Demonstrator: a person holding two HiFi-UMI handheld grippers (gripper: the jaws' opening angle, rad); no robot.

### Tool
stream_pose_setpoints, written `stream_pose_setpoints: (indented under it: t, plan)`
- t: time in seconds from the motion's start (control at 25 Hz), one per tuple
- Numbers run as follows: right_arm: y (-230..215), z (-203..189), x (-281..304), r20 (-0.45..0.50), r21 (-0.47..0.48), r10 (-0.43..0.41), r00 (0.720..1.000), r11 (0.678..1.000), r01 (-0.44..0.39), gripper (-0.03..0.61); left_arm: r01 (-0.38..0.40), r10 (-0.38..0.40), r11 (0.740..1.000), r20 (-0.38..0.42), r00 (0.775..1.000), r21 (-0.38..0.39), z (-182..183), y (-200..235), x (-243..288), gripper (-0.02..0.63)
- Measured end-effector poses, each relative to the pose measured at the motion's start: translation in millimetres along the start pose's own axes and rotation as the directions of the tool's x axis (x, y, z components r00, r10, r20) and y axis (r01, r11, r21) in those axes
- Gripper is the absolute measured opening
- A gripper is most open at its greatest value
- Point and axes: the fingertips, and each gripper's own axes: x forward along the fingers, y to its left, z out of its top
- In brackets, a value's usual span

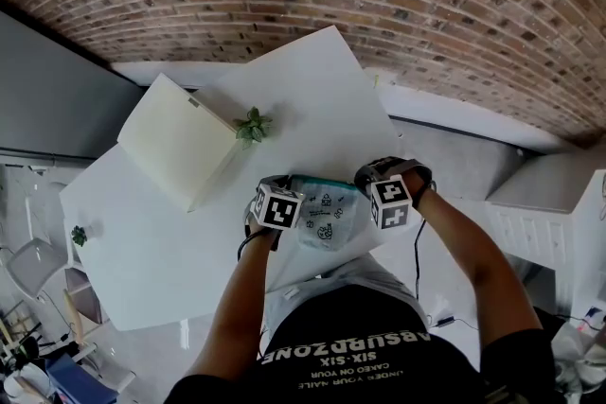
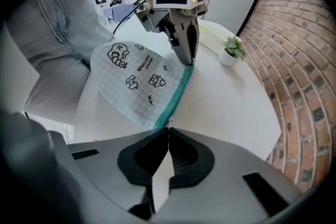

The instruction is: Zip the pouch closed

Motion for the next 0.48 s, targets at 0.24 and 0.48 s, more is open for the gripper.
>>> stream_pose_setpoints:
  t: [0.24, 0.48]
  plan:
    - [0.0, -2.7, 1.9, 0.011, 0.042, -0.034, 0.999, 0.999, 0.034, 0.002, 0.002, -0.002, 1.0, 0.005, 1.0, 0.002, -0.7, 0.6, -0.3, 0.025]
    - [-1.4, -3.5, 4.5, -0.004, 0.084, -0.096, 0.995, 0.992, 0.096, 0.002, 0.023, -0.023, 1.0, 0.02, 1.0, 0.0, -0.9, 0.7, 1.1, 0.026]
